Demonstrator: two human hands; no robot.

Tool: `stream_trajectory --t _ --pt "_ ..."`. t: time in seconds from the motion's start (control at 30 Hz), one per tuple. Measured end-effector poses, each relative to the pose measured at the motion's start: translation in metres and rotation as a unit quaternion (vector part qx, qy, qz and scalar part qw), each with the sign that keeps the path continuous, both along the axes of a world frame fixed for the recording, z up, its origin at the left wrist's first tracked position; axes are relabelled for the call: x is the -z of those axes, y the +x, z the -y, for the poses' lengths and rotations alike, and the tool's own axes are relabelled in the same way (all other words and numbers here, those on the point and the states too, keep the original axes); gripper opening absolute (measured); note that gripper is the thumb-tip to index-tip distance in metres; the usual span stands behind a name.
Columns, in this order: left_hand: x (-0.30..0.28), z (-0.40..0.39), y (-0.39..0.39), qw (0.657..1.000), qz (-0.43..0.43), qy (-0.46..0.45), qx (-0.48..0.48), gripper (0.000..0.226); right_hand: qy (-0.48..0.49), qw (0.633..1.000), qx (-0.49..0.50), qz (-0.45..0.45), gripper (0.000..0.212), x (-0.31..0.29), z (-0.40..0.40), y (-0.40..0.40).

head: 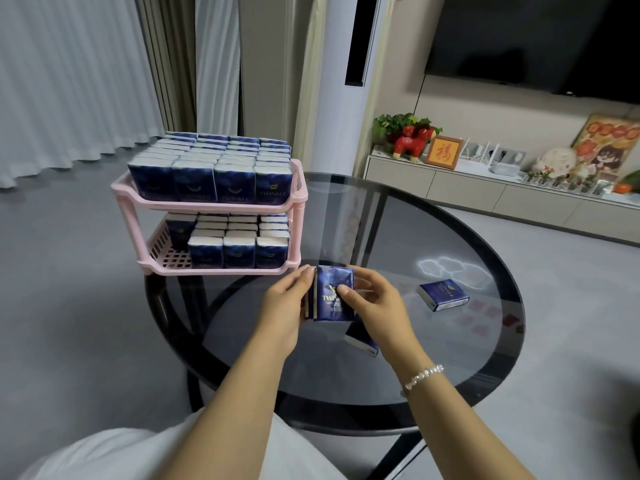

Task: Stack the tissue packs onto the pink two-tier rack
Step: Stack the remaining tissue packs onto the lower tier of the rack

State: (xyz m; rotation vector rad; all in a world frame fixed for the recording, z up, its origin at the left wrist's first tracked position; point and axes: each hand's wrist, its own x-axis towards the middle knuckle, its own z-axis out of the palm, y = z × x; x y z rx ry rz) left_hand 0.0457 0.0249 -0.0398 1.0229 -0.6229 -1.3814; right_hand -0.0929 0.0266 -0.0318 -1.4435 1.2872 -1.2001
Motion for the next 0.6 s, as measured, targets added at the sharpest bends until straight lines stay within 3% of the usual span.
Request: stream_trajectory --t 0.17,0.3,0.4,0.5,0.6 --pt "-0.002 -0.001 -0.005 0.994 0.048 -0.041 0.087 0.022 0.007 1.000 0.000 0.016 0.026 0.001 0.003 -0.008" --pt "0.004 0.003 -0.009 0.993 0.098 -0.016 0.067 0.028 0.048 0.999 0.009 0.019 0.028 0.002 0.006 -0.024" --pt "0.007 0.006 -0.010 0.995 0.097 0.002 0.033 0.019 0.078 0.985 0.071 -0.139 0.038 0.004 0.009 -0.042" --pt "0.011 0.010 -0.010 0.995 0.095 0.015 0.014 0.025 0.145 0.955 0.027 -0.258 0.056 0.013 0.009 -0.053" --pt "0.013 0.012 -0.010 0.995 0.096 0.018 0.007 0.026 0.145 0.932 -0.003 -0.333 0.050 0.024 0.009 -0.054"
